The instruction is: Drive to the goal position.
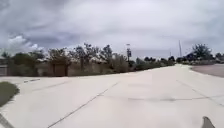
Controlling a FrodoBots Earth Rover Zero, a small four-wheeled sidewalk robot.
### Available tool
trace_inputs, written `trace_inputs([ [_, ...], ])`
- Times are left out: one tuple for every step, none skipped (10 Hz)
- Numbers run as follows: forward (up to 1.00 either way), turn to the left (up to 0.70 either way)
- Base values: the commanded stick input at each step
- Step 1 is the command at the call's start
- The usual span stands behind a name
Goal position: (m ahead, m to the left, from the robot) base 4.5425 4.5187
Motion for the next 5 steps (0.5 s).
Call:
trace_inputs([
  [0.85,0.34],
  [0.85,0.34],
  [0.85,0.34],
  [0.85,0.34],
  [0.85,0.34],
])
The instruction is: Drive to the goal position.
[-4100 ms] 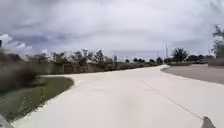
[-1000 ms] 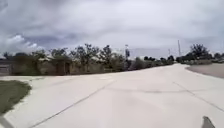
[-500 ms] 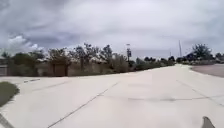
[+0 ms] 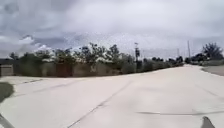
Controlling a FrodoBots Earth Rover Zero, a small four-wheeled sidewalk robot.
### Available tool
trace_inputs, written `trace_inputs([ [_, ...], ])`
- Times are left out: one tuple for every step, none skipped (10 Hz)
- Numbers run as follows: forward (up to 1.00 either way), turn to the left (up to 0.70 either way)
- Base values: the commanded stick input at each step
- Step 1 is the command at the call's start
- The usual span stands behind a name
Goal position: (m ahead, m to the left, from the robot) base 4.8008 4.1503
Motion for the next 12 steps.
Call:
trace_inputs([
  [0.85,0.34],
  [0.85,0.34],
  [0.85,0.34],
  [0.85,0.34],
  [0.85,0.34],
  [0.85,0.34],
  [0.85,0.34],
  [0.85,0.34],
  [0.85,0.34],
  [0.85,0.34],
  [0.85,0.34],
  [0.85,0.34],
])
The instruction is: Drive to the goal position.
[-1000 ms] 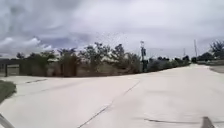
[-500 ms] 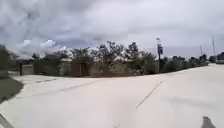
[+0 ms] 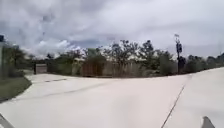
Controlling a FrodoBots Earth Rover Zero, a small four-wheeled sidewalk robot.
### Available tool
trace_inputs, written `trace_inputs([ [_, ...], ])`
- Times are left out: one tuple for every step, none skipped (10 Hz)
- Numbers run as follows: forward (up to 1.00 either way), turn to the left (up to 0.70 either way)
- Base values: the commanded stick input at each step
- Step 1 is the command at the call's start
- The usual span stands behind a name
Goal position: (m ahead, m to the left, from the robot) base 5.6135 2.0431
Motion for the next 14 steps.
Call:
trace_inputs([
  [0.85,0.34],
  [0.85,0.34],
  [0.85,0.34],
  [0.85,0.34],
  [0.85,0.34],
  [0.85,0.34],
  [0.85,0.34],
  [0.85,0.34],
  [0.85,0.34],
  [0.85,0.34],
  [0.85,0.34],
  [0.85,0.34],
  [0.85,0.34],
  [0.85,0.32],
])
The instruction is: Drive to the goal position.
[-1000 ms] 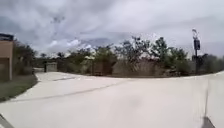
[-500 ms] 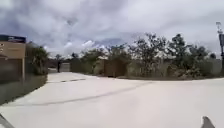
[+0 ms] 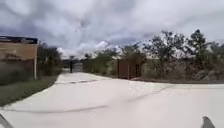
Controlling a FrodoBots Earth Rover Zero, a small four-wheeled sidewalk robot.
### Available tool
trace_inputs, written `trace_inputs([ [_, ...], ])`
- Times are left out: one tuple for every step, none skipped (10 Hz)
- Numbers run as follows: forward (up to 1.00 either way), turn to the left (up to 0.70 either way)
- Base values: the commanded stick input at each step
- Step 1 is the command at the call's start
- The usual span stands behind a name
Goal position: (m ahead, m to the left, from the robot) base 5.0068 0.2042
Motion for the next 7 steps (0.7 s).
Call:
trace_inputs([
  [0.85,0.15],
  [0.85,0.01],
  [0.85,0.0],
  [0.85,0.0],
  [0.85,0.0],
  [0.85,0.0],
  [0.85,0.0],
])
